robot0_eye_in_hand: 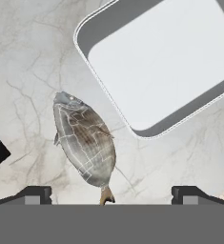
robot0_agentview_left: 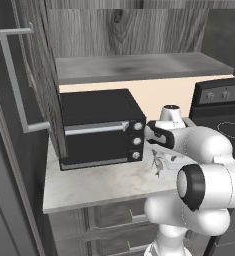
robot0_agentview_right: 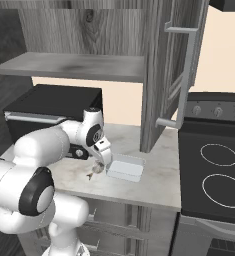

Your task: Retrieve the tupperware from the cabinet, then place the raw meat into the tupperware to avoid contamination.

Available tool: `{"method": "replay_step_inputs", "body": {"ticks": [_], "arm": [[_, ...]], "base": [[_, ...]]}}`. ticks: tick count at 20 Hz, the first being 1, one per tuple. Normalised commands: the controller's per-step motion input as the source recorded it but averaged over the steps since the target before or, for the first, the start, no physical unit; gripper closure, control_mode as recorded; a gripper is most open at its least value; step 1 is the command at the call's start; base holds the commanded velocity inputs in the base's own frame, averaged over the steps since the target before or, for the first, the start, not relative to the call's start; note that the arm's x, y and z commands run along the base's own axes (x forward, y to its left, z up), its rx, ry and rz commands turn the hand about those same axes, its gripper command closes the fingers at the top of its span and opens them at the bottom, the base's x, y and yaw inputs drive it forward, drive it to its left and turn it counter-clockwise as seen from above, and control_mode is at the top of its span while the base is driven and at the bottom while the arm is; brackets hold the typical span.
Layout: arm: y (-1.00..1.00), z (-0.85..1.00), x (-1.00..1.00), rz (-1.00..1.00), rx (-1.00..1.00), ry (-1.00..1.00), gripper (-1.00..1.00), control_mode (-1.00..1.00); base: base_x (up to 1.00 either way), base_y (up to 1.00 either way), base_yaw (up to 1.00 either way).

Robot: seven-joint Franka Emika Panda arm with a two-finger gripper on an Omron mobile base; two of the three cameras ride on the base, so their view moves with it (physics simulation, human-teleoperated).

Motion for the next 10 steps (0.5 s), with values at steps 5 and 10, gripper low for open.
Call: {"method": "replay_step_inputs", "body": {"ticks": [5,10], "arm": [[0.04,-0.18,0.00,0.00,0.00,0.00,-1.00,-1.00],[0.00,-0.17,0.01,0.00,0.00,0.00,-1.00,-1.00]], "base": [[0.00,0.00,0.00],[0.00,0.00,0.00]]}}
